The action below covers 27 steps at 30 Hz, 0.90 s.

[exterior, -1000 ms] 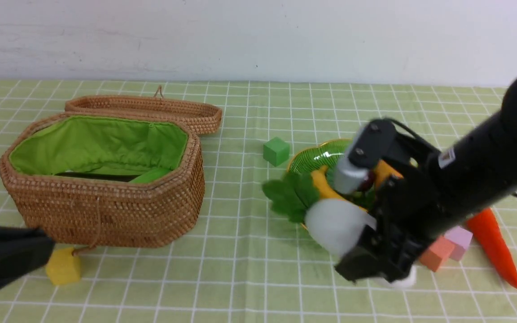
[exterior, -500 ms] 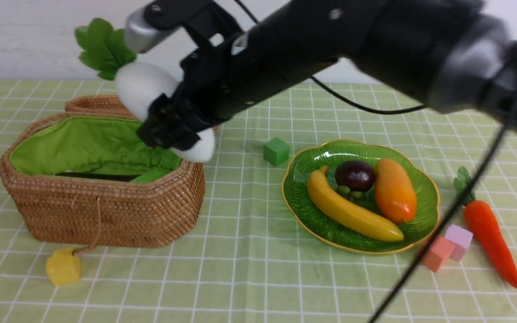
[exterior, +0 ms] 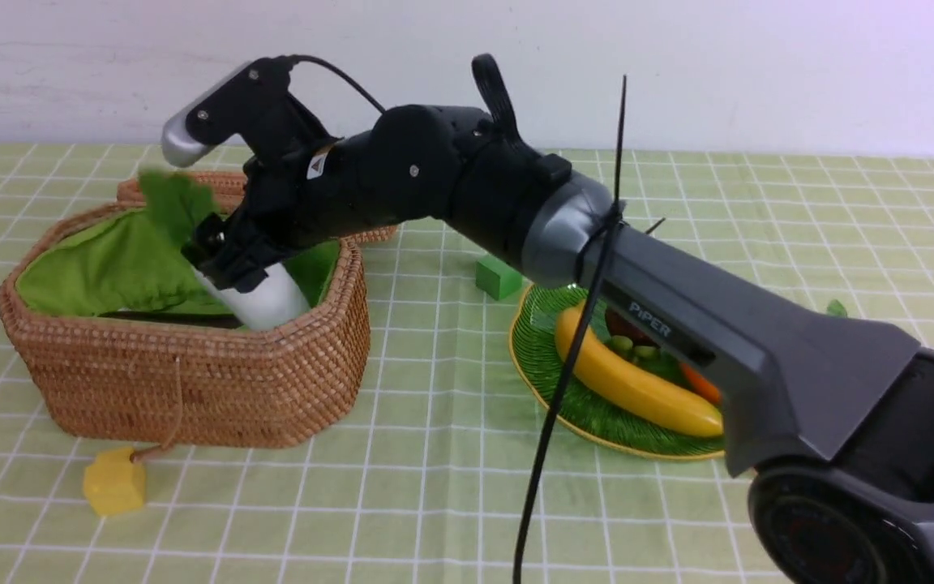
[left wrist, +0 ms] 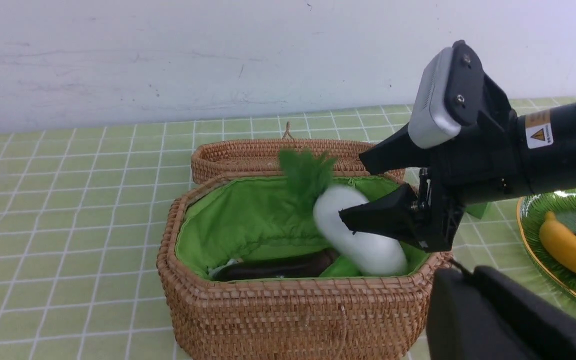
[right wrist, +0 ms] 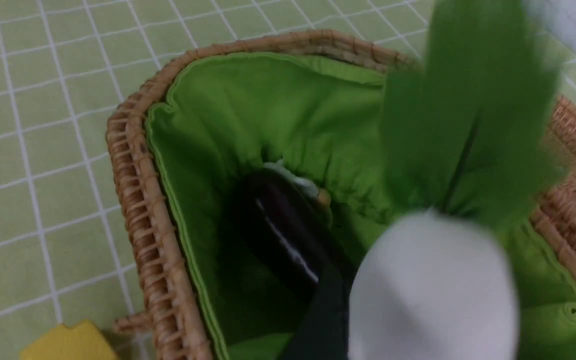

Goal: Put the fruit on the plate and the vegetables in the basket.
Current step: Take a daikon with your right arm and place it on the basket on the left, then use the right arm to grab a carrot and put it into the left basket

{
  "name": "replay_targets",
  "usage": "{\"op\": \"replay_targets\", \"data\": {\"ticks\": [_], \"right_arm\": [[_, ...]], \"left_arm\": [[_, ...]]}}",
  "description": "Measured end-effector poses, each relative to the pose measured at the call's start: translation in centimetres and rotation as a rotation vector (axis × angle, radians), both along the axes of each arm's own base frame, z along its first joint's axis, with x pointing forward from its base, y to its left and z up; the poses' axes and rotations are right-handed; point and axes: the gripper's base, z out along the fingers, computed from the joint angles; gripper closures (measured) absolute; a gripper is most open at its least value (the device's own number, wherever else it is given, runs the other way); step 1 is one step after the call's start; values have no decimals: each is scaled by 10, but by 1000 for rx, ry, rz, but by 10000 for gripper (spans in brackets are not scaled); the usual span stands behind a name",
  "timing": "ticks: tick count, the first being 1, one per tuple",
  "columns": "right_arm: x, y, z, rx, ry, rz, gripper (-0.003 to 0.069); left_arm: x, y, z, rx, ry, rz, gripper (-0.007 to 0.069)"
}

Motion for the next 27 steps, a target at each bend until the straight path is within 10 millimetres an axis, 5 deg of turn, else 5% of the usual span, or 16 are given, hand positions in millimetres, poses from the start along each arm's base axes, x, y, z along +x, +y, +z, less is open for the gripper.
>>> {"op": "replay_targets", "data": {"ticks": [5, 10, 14, 18, 22, 27], "right_arm": [[-16, -15, 28, -98, 46, 25, 31], [-50, -53, 82, -267, 135, 5, 193], [-80, -93, 139, -318, 113, -91, 468], [-93, -116, 162, -308, 98, -190, 652], [-96, -144, 162, -304, 171, -330, 676], [-80, -240, 112, -393, 411, -649, 664]], "left_arm": [[0, -1, 1, -1, -10, -10, 606], [-2, -7, -2, 5, 18, -82, 606], [-9, -22, -5, -6, 64, -263, 605], [-17, -34, -7, -7, 93, -430, 605], [-24, -42, -7, -12, 102, -543, 605], [-30, -49, -7, 22, 82, -663, 603]]}}
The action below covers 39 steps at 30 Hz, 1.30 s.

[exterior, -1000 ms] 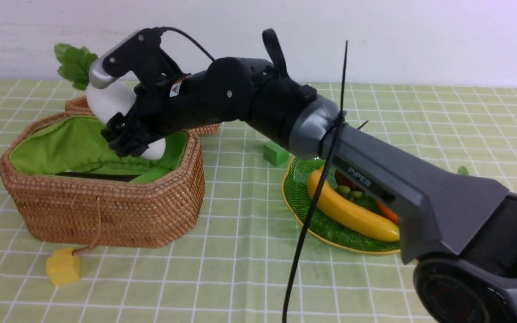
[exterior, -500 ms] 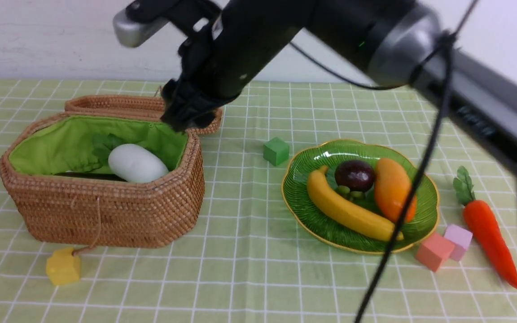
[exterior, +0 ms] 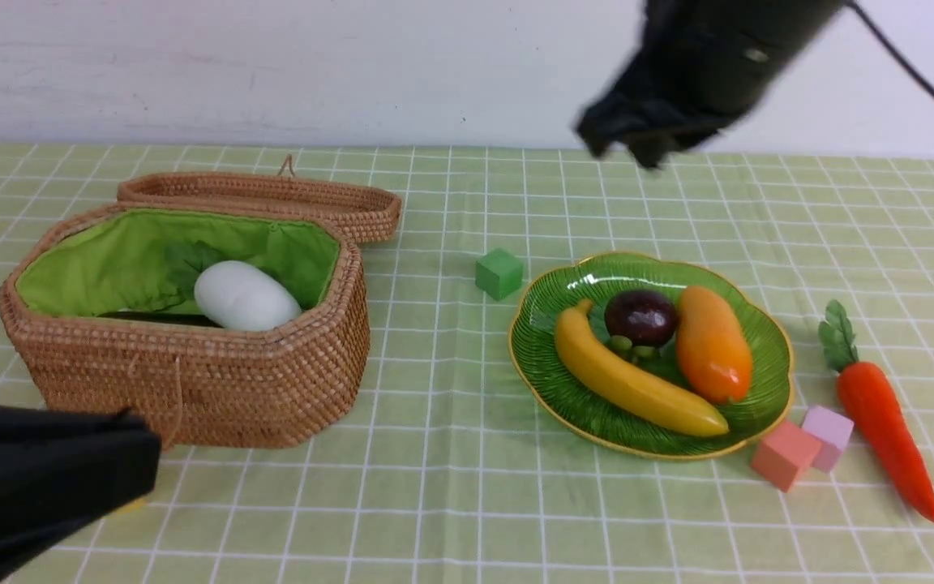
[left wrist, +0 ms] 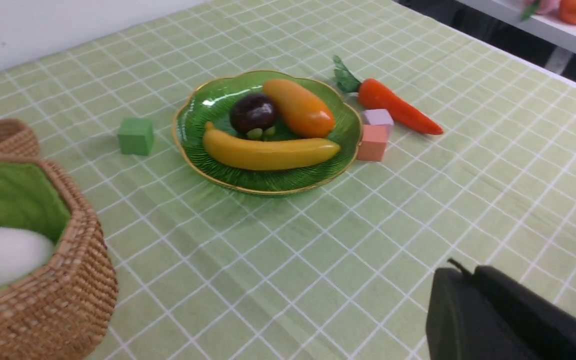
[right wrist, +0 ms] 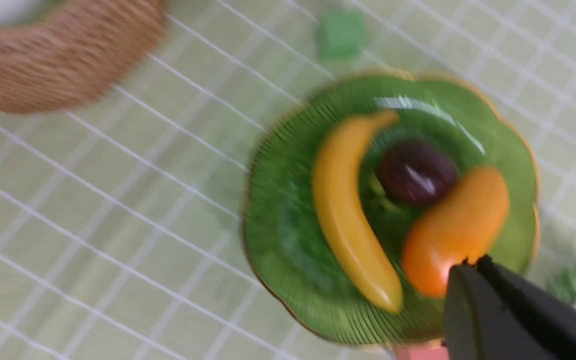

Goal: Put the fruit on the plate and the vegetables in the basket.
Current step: Use the right arm to grab a carrot and put it into the left basket

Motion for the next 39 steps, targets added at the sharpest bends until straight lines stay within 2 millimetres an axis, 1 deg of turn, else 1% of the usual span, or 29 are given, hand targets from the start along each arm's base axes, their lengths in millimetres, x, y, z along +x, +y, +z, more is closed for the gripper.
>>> {"op": "replay_targets", "data": {"ticks": [1, 2, 3, 4, 5, 6, 8, 9, 10, 11, 13, 14, 17, 19, 20, 21, 22, 25, 30, 31, 34, 36, 38, 39], "right_arm": [[4, -21, -13, -16, 44, -68, 659], [6, -43, -36, -42, 119, -137, 646], [6, -47, -40, -47, 132, -149, 643], [8, -75, -68, -69, 224, -238, 620], [7, -97, -91, -64, 289, -314, 596], [8, -113, -109, -44, 320, -376, 566], [11, -138, -136, 7, 333, -468, 488], [12, -148, -145, 28, 339, -504, 461], [15, -159, -161, 57, 344, -547, 392], [15, -163, -163, 66, 345, -560, 382], [18, -173, -178, 86, 357, -591, 297], [22, -180, -188, 93, 363, -597, 232], [30, -184, -204, 91, 368, -576, 161], [34, -184, -216, 91, 374, -566, 146], [38, -184, -225, 94, 375, -567, 145], [41, -185, -231, 93, 374, -567, 148], [42, -185, -235, 91, 375, -566, 151], [45, -185, -239, 85, 367, -548, 198], [46, -184, -239, 86, 367, -510, 345], [46, -184, -239, 86, 366, -504, 358], [45, -184, -236, 85, 367, -494, 357], [41, -182, -230, 96, 394, -495, 357], [34, -180, -205, 111, 409, -501, 357], [31, -179, -184, 128, 382, -506, 357]], "left_arm": [[0, 0, 0, 4, -2, -9, 603], [-1, -1, 0, 11, -9, -16, 603], [-1, -1, 0, 12, -10, -17, 603], [-1, -1, 0, 18, -16, -21, 603], [-1, -1, -1, 23, -17, -24, 602], [-1, -1, -1, 27, -17, -25, 601], [-1, -1, -1, 28, -17, -26, 599], [-1, -1, -1, 28, -17, -26, 598], [-1, -1, -1, 28, -19, -26, 596], [-1, -1, -1, 28, -19, -26, 596], [-1, -1, -1, 28, -20, -26, 595], [-1, -1, -1, 27, -21, -26, 595], [-1, -1, 0, 26, -23, -26, 595], [-1, -1, 0, 22, -27, -25, 595], [-1, -1, 0, 21, -28, -24, 595], [-1, -1, 0, 21, -28, -24, 594], [-1, -1, 0, 21, -28, -24, 593], [-1, -1, 0, 22, -28, -24, 589], [0, 0, 0, 28, -33, -21, 588], [0, 0, 0, 29, -33, -21, 587], [0, 0, 0, 35, -38, -18, 586], [0, 0, -1, 38, -33, -15, 586], [1, 2, -2, 46, -19, 4, 586], [2, 3, -3, 50, -12, 20, 586]]}}
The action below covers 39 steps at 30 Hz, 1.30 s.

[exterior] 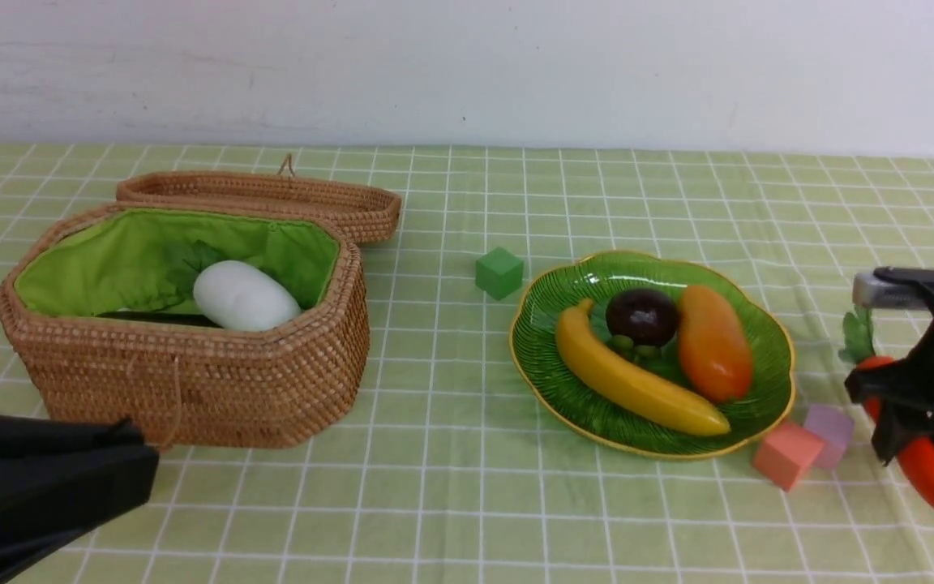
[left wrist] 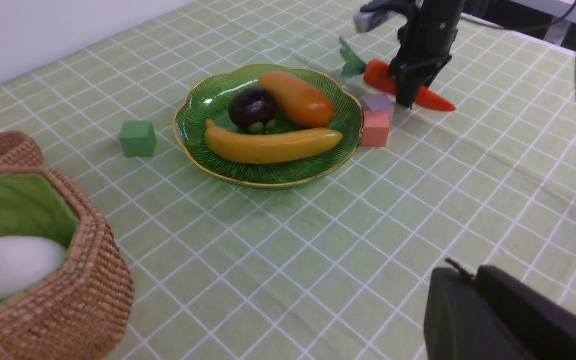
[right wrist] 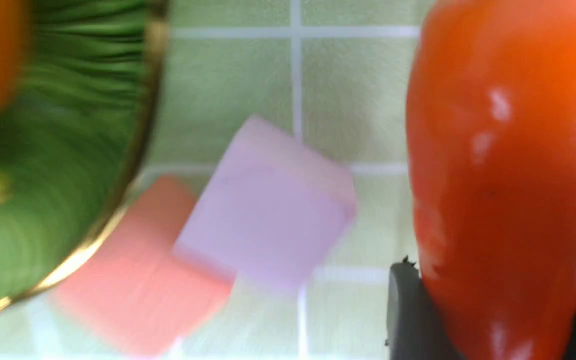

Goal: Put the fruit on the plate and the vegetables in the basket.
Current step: Use the right arm to grab a carrot and put it into the left basket

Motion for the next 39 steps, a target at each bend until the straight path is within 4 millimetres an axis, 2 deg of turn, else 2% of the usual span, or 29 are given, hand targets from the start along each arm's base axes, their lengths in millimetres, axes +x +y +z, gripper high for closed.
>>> {"op": "replay_targets", "data": {"ticks": [2, 3, 4, 5, 6, 7, 8, 9, 10, 13, 16, 17, 21, 24, 25, 26, 27, 28, 31, 33, 34, 35, 37, 39], "right_arm": [[-8, 7, 40, 33, -64, -1, 357], [-9, 10, 46, 41, -73, 4, 357], [-15, 27, 77, 74, -148, 55, 357], [-16, 29, 85, 78, -167, 66, 357], [-21, 53, 110, 113, -241, 161, 357], [-22, 73, 127, 139, -296, 247, 357], [-25, 105, 146, 178, -365, 381, 357], [-26, 109, 152, 182, -388, 401, 357], [-29, 143, 168, 215, -455, 536, 357], [-34, 210, 198, 259, -599, 767, 357], [-28, 287, 198, 292, -683, 956, 357], [-28, 287, 199, 291, -687, 957, 357], [-8, 358, 180, 309, -814, 1041, 357], [12, 394, 149, 318, -872, 1040, 357], [15, 399, 145, 320, -887, 1039, 357], [23, 413, 129, 313, -925, 1050, 357], [23, 415, 127, 313, -929, 1053, 357], [29, 429, 109, 299, -956, 1080, 357], [31, 439, 93, 283, -956, 1106, 336], [31, 444, 80, 266, -940, 1125, 237], [31, 445, 78, 258, -940, 1130, 170], [31, 445, 78, 255, -937, 1133, 159], [31, 443, 78, 239, -921, 1133, 39], [29, 440, 82, 221, -900, 1128, -3]], "left_arm": [[3, 3, -1, 9, 7, 53, 586], [3, 4, -1, 8, 6, 60, 586], [7, 10, -1, 11, 0, 136, 586], [6, 10, 0, 1, 7, 141, 586], [9, 16, 1, -11, -4, 213, 586], [10, 22, 2, -25, -12, 266, 586], [11, 30, 5, -38, -36, 350, 586], [10, 31, 5, -51, -29, 356, 586], [10, 40, 7, -80, -44, 434, 586], [7, 59, 10, -130, -69, 592, 586], [-1, 76, 12, -185, -81, 693, 586], [-1, 77, 12, -185, -81, 700, 586], [-9, 86, 11, -210, -78, 729, 586], [-12, 89, 10, -218, -71, 735, 585], [-12, 89, 10, -219, -70, 734, 585], [-13, 89, 9, -216, -64, 728, 585], [-13, 89, 9, -213, -63, 725, 585], [-13, 88, 8, -205, -53, 711, 585], [-14, 86, 7, -197, -41, 696, 585], [-14, 85, 6, -195, -24, 680, 585], [-15, 84, 5, -191, -18, 671, 585], [-15, 84, 5, -192, -17, 671, 585], [-15, 83, 5, -191, -10, 662, 585], [-15, 82, 4, -193, -3, 656, 585]]}}
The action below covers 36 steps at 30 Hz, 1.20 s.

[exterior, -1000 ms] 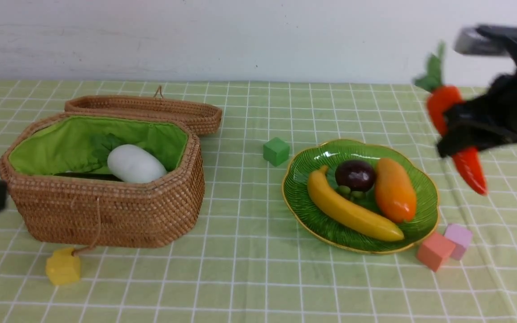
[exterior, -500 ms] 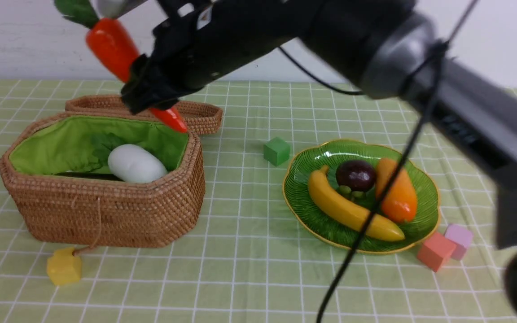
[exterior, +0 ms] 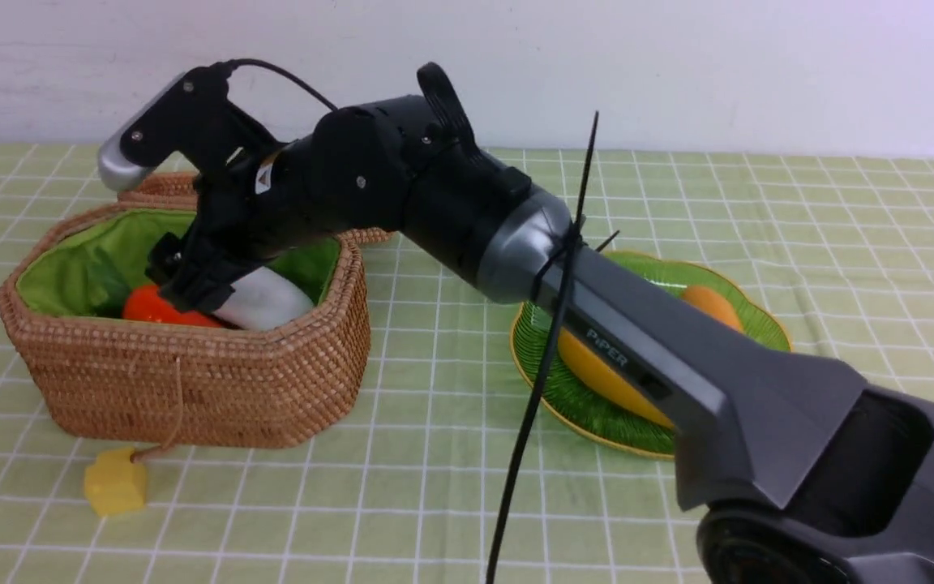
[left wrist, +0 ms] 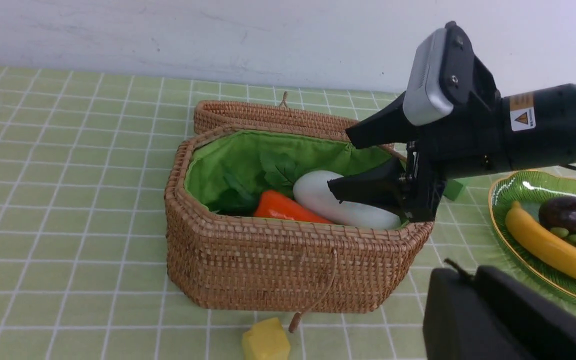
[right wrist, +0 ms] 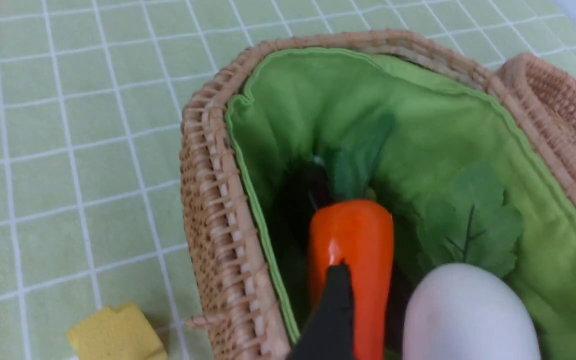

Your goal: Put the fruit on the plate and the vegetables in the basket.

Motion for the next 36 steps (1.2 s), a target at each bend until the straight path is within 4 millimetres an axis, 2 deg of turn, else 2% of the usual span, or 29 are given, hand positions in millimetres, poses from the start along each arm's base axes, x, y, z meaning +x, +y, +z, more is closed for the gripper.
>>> {"op": "replay_targets", "data": {"ticks": [2, 4, 5, 6, 9, 11, 17, 18, 19, 20, 21, 22, 23, 24, 25, 26, 27, 28, 31, 32, 34, 36], "right_arm": [[-5, -7, 11, -32, 22, -12, -9], [-13, -17, 30, -64, 50, -27, 13], [-14, -18, 32, -67, 53, -29, 21], [-26, -32, 56, -94, 89, -47, 74], [-41, -50, 84, -124, 134, -80, 155], [-57, -72, 117, -139, 140, -132, 279], [-97, -125, 178, -107, 96, -245, 620], [-98, -128, 180, -109, 95, -252, 629], [-117, -150, 190, -109, 112, -294, 670], [-123, -157, 197, -97, 104, -298, 673], [-144, -181, 205, -93, 118, -327, 678], [-159, -196, 206, -87, 137, -348, 678], [-162, -199, 206, -86, 141, -353, 678], [-189, -227, 202, -80, 188, -385, 678], [-188, -226, 196, -93, 204, -391, 678], [-216, -254, 186, -72, 260, -432, 674], [-218, -257, 184, -72, 269, -439, 673], [-244, -283, 159, -69, 356, -499, 668], [-280, -320, 113, -59, 478, -605, 665], [-282, -322, 110, -58, 485, -614, 665], [-310, -351, 77, -10, 553, -691, 665], [-324, -366, 63, 29, 571, -716, 664]], "left_arm": [[0, -1, 0, -4, 5, -5, 585], [0, -1, -1, -5, 7, -8, 585], [0, -1, -1, -6, 8, -9, 585], [-1, -1, -1, -3, 9, -16, 585], [-1, -3, 0, 5, -1, -36, 585], [-1, -7, 2, 12, -21, -82, 594], [-5, -16, 4, 26, -56, -207, 637], [-5, -17, 4, 24, -59, -215, 637], [-10, -18, 4, 3, -81, -257, 637], [-10, -17, 3, 6, -83, -258, 637], [-16, -16, 0, -23, -121, -296, 637], [-22, -15, -5, -52, -150, -322, 637], [-22, -15, -5, -55, -154, -326, 637], [-29, -12, -16, -93, -191, -353, 637], [-30, -12, -17, -102, -199, -358, 637], [-34, -11, -31, -129, -223, -373, 637], [-35, -10, -34, -135, -230, -377, 637], [-36, -11, -47, -159, -261, -393, 637], [-33, -17, -72, -175, -294, -414, 637], [-34, -16, -72, -179, -303, -415, 637], [-30, -22, -86, -186, -325, -431, 637], [-27, -26, -94, -189, -337, -441, 637]]}}
